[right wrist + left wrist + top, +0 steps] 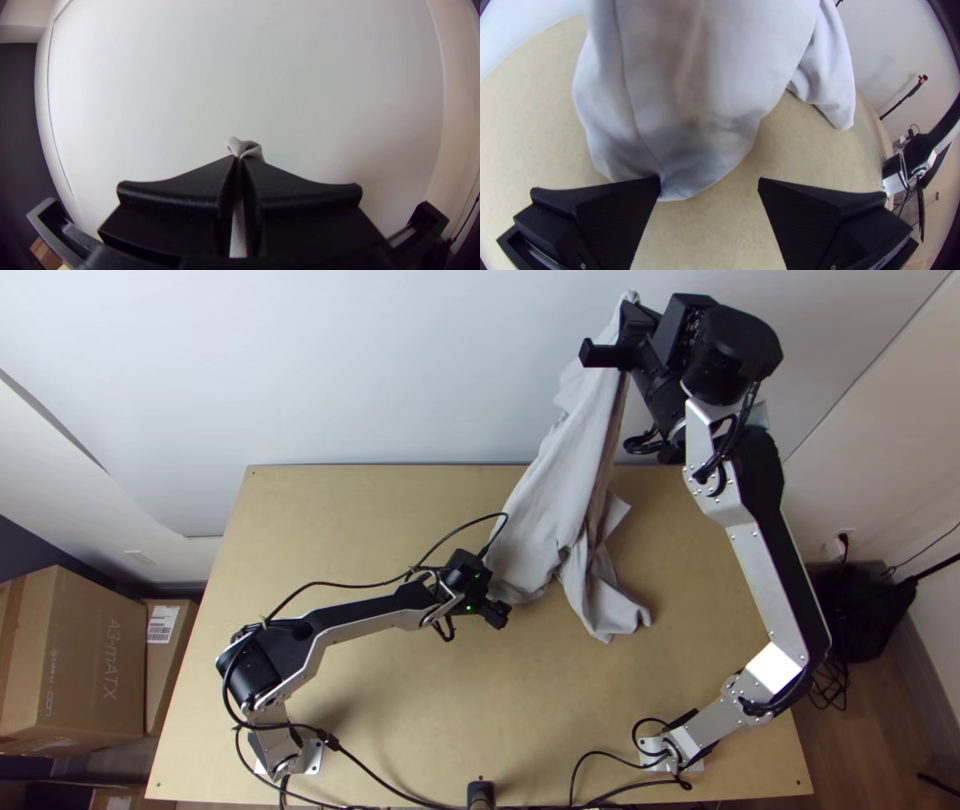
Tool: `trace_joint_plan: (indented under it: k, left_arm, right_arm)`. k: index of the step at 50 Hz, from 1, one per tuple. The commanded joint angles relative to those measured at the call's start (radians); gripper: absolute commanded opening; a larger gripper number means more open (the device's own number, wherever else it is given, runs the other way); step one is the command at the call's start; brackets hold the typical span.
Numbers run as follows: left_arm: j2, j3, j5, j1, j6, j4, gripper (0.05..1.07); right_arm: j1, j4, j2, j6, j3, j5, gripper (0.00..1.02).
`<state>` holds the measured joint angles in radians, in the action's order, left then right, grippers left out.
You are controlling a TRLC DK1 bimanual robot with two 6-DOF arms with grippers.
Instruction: Fold the t-shirt
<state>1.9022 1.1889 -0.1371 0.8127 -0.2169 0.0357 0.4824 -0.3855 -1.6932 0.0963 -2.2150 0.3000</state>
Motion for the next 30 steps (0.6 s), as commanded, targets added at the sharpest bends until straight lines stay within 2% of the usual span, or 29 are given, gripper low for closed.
trace_joint_plan:
  k: [1,4,5,6,9,13,20,30]
  left_arm:
    - [0.058,0.038,0.017,0.008,-0.004,0.000,1.00]
    - [0.081,0.055,0.019,0.008,-0.009,0.004,0.89]
    - [0.087,0.057,0.021,0.008,-0.010,-0.003,0.81]
    - [0.090,0.060,0.021,0.008,-0.018,-0.008,0.73]
    - [0.097,0.072,0.022,0.002,-0.038,-0.025,0.36]
    - [0.098,0.072,0.022,-0.004,-0.045,-0.043,0.08]
    - [0.072,0.052,0.022,-0.020,-0.033,-0.013,0.08]
    - [-0.157,-0.015,0.022,-0.109,-0.036,0.098,0.08]
  right_arm:
    - [0.004,0.013,0.073,-0.006,-0.015,0.014,0.02]
    - [0.005,0.011,0.089,-0.006,-0.005,0.014,0.02]
    - [0.005,0.011,0.095,-0.006,0.000,0.014,0.02]
    - [0.005,0.010,0.099,-0.006,0.005,0.014,0.02]
    - [0.005,-0.003,0.113,-0.003,0.008,0.014,0.02]
    - [0.004,-0.012,0.135,0.000,0.020,0.016,0.02]
    - [-0.021,-0.012,0.175,0.000,0.052,0.018,0.02]
    - [-0.114,-0.013,0.250,0.020,0.161,0.018,0.02]
